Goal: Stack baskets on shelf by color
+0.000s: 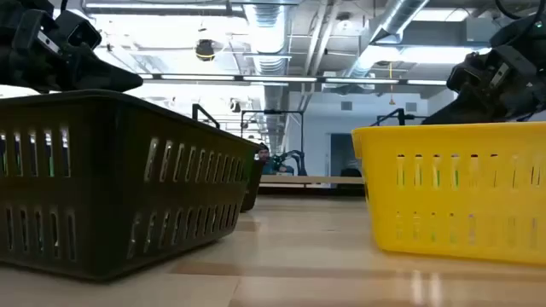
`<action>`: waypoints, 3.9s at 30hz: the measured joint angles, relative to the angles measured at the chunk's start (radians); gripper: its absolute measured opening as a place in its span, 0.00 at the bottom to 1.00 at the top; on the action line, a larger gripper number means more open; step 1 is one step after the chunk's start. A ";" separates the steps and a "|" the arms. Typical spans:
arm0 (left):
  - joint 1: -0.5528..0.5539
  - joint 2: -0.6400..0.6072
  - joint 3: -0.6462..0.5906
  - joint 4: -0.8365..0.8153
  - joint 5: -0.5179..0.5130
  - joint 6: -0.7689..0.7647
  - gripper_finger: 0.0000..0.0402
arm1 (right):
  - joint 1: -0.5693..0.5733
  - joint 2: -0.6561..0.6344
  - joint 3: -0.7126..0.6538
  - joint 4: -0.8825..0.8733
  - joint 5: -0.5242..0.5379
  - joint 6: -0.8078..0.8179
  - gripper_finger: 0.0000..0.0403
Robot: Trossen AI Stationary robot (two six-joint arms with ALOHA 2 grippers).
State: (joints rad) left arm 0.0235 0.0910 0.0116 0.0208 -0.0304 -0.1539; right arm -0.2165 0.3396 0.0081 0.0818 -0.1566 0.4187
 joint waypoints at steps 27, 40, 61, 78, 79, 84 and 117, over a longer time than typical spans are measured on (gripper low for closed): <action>0.000 0.000 0.000 0.000 0.000 0.000 0.00 | 0.000 0.000 0.000 0.000 0.000 0.000 0.12; 0.000 0.000 0.000 0.000 0.000 0.000 0.00 | 0.000 0.000 0.000 0.000 0.000 0.000 0.12; 0.000 0.000 0.000 0.002 -0.019 -0.018 0.00 | 0.000 0.000 0.000 0.000 0.000 0.000 0.12; 0.000 0.000 0.000 0.033 -0.189 -0.577 0.00 | -0.023 -0.001 0.001 0.305 0.186 -0.065 0.12; 0.000 0.001 0.000 0.049 -0.215 -0.563 0.00 | -0.026 -0.001 0.004 0.342 0.198 -0.070 0.12; 0.000 0.000 0.008 0.290 -0.265 -0.414 0.00 | -0.029 0.000 0.057 0.606 0.159 -0.067 0.12; -0.067 0.703 1.217 -0.724 -0.403 0.136 0.47 | 0.172 0.992 1.873 -1.661 0.386 0.038 0.46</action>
State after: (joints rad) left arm -0.0433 0.7940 1.2285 -0.7033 -0.4339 -0.0176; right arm -0.0449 1.3316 1.8811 -1.5797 0.2297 0.4568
